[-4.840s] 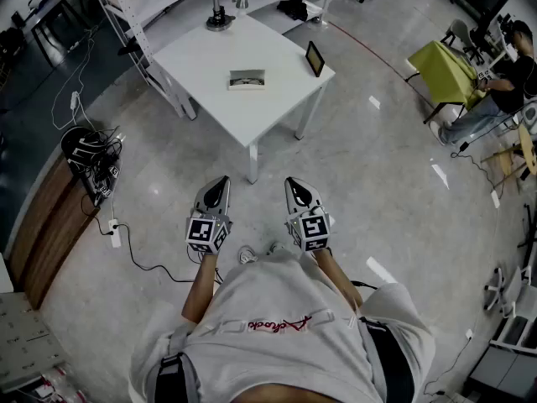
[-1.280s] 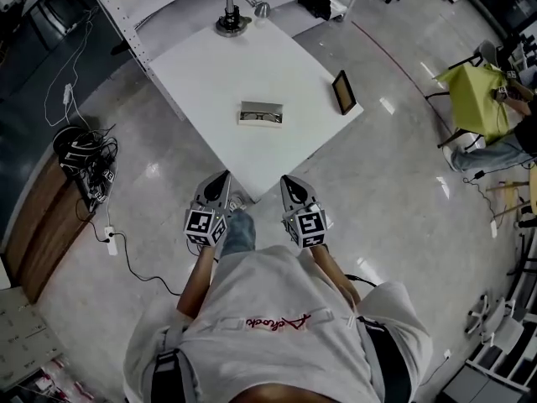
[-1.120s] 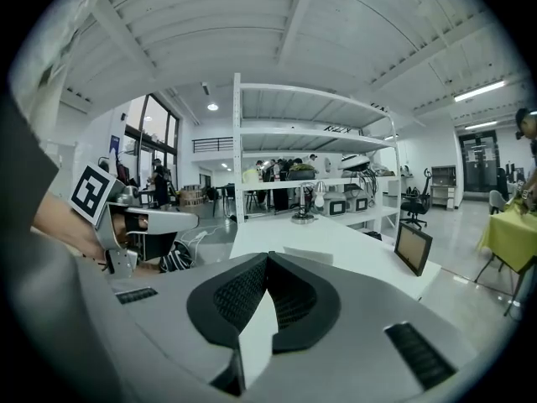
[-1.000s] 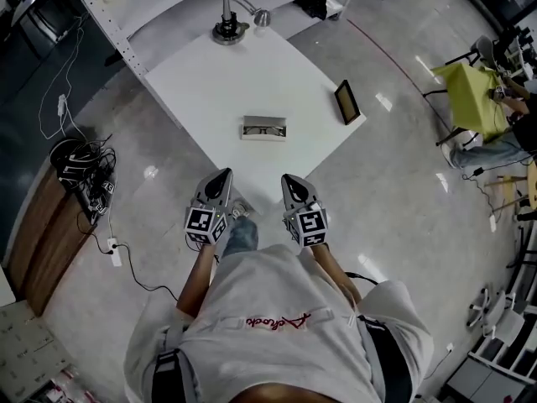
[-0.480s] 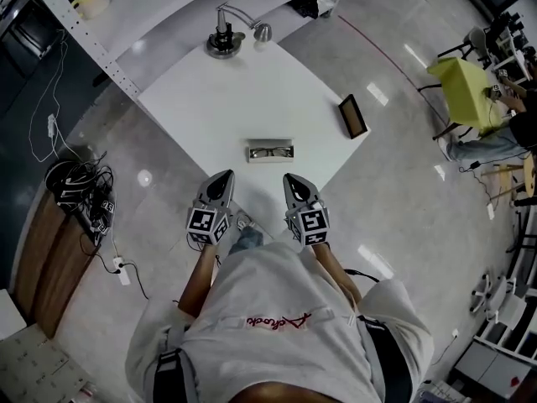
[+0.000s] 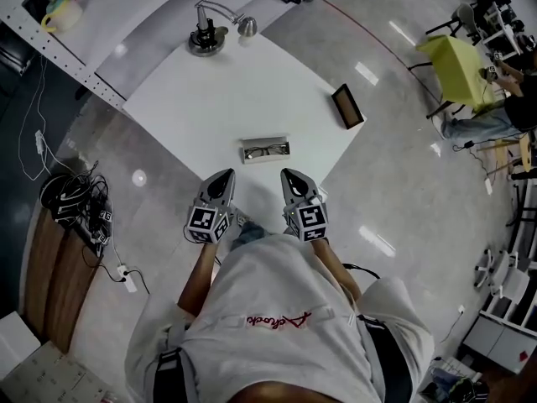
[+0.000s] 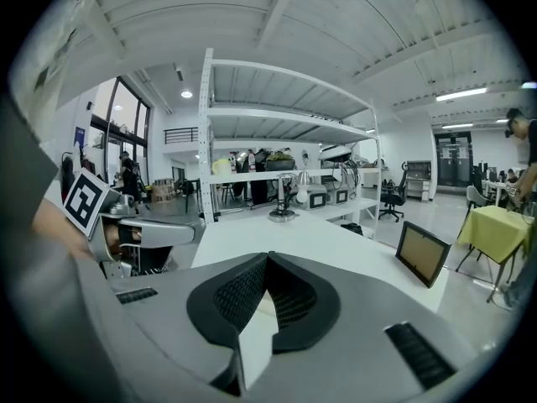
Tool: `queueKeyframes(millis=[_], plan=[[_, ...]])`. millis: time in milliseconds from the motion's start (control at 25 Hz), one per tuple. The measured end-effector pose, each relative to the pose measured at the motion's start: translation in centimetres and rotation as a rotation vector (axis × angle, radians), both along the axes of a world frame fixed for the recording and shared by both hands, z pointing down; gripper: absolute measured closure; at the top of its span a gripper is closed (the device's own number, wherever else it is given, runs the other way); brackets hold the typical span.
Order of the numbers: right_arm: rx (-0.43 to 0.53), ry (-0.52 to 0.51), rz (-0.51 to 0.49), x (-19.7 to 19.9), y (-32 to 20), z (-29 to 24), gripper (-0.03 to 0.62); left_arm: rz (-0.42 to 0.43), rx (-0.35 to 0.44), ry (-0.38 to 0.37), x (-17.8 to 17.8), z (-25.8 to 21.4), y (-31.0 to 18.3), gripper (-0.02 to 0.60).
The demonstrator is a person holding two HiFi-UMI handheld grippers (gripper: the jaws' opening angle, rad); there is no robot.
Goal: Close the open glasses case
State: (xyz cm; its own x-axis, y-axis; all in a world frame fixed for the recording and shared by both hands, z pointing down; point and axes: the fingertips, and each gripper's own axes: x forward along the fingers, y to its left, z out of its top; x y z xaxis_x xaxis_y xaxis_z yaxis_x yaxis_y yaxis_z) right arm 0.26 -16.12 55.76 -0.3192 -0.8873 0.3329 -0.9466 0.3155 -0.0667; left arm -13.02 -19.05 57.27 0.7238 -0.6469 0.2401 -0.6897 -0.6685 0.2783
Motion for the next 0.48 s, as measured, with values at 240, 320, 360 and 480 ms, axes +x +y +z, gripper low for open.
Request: queueKeyframes(millis=[240,320,360,480], plan=[[0.006,0.0,-0.004,1.6,-0.4,0.5,0.581,-0.011,-0.025,-0.023,0.9,1.3,0.2,0.557],[0.003,-0.004,-0.017,2.3,-0.6,0.6,0.58,-0.029,-0.027,-0.029,1.4,1.4,0.1,0.557],[0.003,-0.007,-0.026,2.6,-0.9,0.6,0.581,-0.038,-0.025,-0.031,1.7,1.3,-0.1,0.555],[-0.002,-0.012,-0.056,3.2,-1.5,0.9,0.58,-0.071,-0.022,-0.042,2.2,1.3,-0.6,0.555]])
